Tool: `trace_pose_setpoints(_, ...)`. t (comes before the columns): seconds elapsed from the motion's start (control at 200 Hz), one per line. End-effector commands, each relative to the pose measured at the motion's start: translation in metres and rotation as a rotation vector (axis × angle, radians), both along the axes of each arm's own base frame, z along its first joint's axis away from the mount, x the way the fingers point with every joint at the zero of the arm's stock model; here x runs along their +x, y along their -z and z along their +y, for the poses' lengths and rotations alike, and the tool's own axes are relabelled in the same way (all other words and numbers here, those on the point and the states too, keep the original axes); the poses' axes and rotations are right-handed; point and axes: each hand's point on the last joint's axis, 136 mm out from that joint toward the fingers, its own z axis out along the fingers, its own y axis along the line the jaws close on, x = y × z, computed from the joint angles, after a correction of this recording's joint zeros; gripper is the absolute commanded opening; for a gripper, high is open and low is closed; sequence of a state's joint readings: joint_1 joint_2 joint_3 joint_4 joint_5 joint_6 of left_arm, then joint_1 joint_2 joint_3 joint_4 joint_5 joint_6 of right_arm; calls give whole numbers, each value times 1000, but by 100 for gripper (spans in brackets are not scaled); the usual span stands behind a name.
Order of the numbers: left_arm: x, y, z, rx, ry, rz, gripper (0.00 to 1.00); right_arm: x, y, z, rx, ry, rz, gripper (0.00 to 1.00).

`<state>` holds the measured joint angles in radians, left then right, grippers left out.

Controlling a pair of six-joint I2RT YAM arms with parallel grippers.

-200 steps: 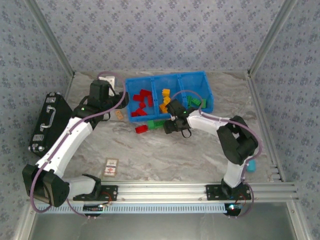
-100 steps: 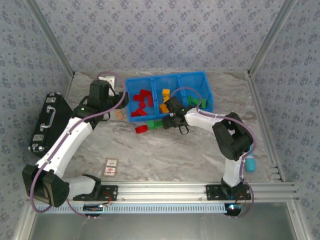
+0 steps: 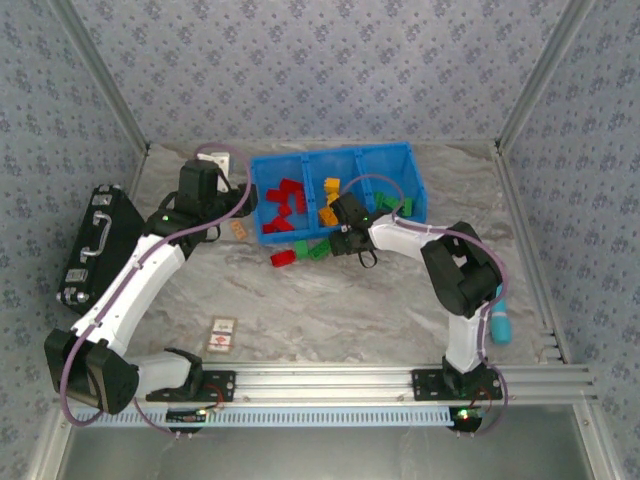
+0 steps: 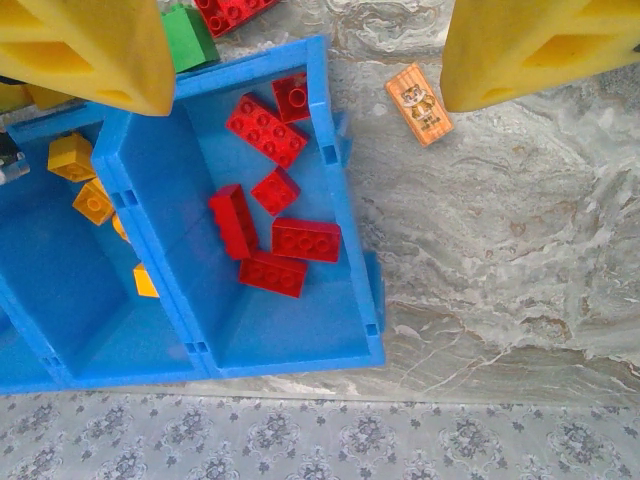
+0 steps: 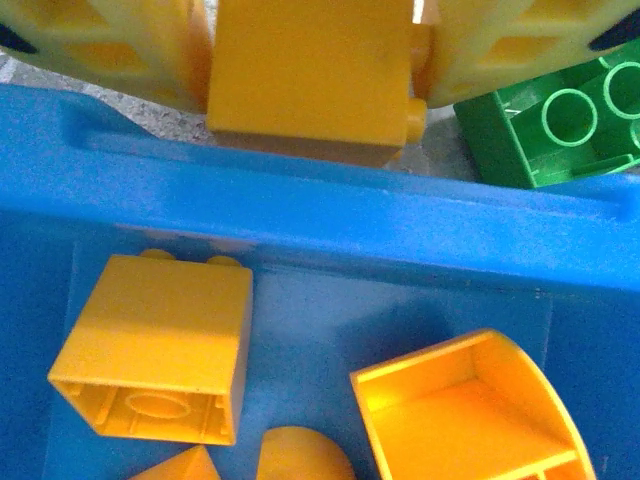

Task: Sort the legos into containers by color
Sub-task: Pick up the lego from the center of the table, then place the lego in the container.

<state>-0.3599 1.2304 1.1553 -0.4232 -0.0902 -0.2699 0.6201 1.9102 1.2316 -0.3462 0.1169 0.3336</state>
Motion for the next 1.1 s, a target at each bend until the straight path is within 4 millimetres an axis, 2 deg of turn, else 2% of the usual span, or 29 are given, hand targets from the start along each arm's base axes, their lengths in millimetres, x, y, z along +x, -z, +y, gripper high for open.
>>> trace_pose_setpoints(0.0, 1, -8, 3, 10, 0, -24, 71, 6, -2, -3, -6, 19, -8, 51)
trace_pose_setpoints(0.085, 0, -6, 3, 10, 1, -19, 71, 5, -4, -4, -5, 16, -11, 46)
trace_pose_setpoints(0.35, 0, -4, 2, 2, 0, -19, 71, -3, -10, -3, 3, -11, -15, 42)
trace_pose_setpoints(0.55, -2, -2, -2, -36, 6, -13, 71, -12, -44, 0, 13, -31, -75, 42)
trace_pose_setpoints(0.705, -11, 1, 3, -29, 1, -7, 71, -10, -76, 1, 39, -48, -131, 41)
trace_pose_setpoints(0.885, -23, 11, 3, -12, 35, 18, 71, 11, -110, 10, 82, -64, -212, 41)
trace_pose_setpoints(1.095, -47, 44, 9, -47, -9, 92, 70, 56, -116, 18, 112, -45, -258, 41)
